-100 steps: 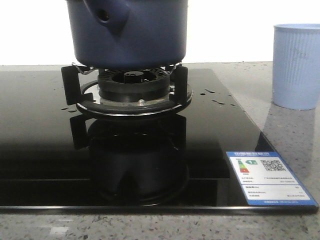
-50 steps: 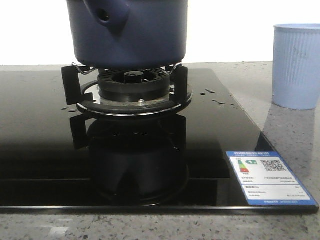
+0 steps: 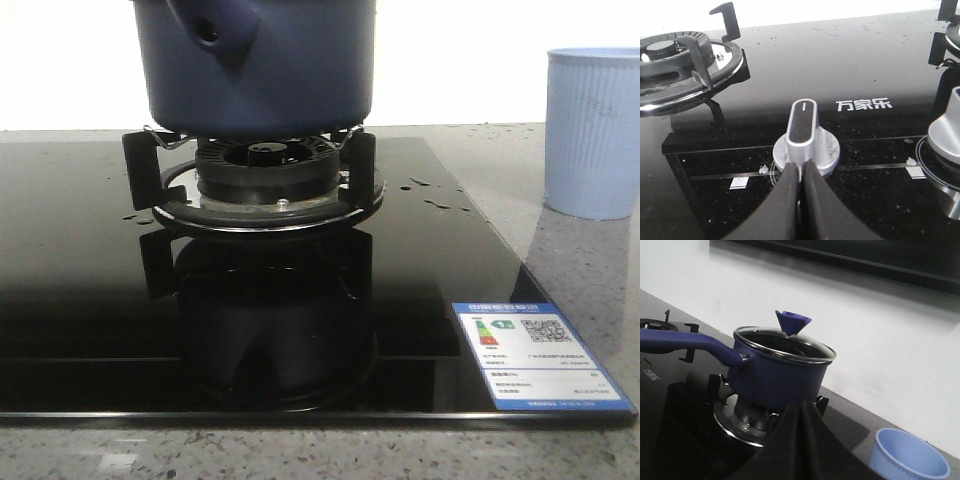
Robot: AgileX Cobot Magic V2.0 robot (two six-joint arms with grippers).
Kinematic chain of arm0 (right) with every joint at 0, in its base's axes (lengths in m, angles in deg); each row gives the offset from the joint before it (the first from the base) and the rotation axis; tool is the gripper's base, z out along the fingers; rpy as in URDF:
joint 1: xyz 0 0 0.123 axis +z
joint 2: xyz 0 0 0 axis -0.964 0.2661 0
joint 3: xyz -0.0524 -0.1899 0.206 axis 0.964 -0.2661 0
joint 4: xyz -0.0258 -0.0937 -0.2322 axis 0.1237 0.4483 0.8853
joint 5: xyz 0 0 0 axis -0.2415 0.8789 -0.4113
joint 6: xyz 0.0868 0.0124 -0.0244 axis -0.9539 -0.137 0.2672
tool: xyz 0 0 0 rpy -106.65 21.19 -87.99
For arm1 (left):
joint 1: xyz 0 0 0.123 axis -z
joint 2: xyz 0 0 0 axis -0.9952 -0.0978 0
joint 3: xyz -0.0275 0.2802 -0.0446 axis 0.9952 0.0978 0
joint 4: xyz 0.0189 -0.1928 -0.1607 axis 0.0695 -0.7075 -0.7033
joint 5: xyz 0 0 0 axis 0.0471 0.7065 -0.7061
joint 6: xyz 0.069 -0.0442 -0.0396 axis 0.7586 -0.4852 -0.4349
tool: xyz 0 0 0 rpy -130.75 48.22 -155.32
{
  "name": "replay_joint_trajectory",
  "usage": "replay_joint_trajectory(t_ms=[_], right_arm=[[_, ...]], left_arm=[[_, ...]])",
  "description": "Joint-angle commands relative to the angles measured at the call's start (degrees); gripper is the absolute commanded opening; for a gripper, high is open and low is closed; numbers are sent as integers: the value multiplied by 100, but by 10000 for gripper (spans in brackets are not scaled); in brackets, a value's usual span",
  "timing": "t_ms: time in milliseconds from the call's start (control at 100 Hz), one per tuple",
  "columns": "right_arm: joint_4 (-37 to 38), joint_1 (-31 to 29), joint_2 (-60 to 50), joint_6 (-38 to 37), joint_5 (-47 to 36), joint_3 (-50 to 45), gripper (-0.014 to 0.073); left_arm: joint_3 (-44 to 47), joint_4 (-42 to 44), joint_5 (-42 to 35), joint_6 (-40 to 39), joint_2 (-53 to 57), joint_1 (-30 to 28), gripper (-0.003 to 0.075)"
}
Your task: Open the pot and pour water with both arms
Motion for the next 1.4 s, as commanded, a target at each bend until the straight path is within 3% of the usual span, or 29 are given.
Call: replay_joint_trajectory(t_ms=[0, 120, 170, 280, 420, 590, 640, 840, 1070, 1230, 1390], right_arm=[[-213, 10, 72, 3, 248, 87, -67], [-294, 10, 72, 3, 912, -74, -67], [-706, 10, 72, 132, 1124, -161, -67], [-1885, 10, 72, 1583, 1772, -263, -67], [-4237, 10, 72, 3720, 2589, -275, -67], [-8527, 10, 72, 7715, 3692, -275, -67], [-9419, 10, 72, 8389, 3981, -344, -67], [-9604, 10, 72, 8485, 4489, -697, -67], [-9823, -298, -18, 8485, 2776, -1959, -67], [-9800, -716, -306, 8485, 3847, -1934, -67], [-9800, -747, -872, 8485, 4885, -1934, -67]], left_arm=[[190, -74, -248, -71, 149, -5, -19], [190, -74, -248, -71, 149, -5, -19], [190, -74, -248, -71, 149, -5, -19], [190, -74, -248, -71, 149, -5, -19], [190, -74, -248, -71, 149, -5, -19], [190, -74, -248, -71, 149, -5, -19], [190, -74, -248, -71, 149, -5, -19], [190, -74, -248, -71, 149, -5, -19], [190, -74, -258, -71, 149, -5, -19], [190, -74, -271, -71, 149, -5, -19], [190, -74, -271, -71, 149, -5, -19]])
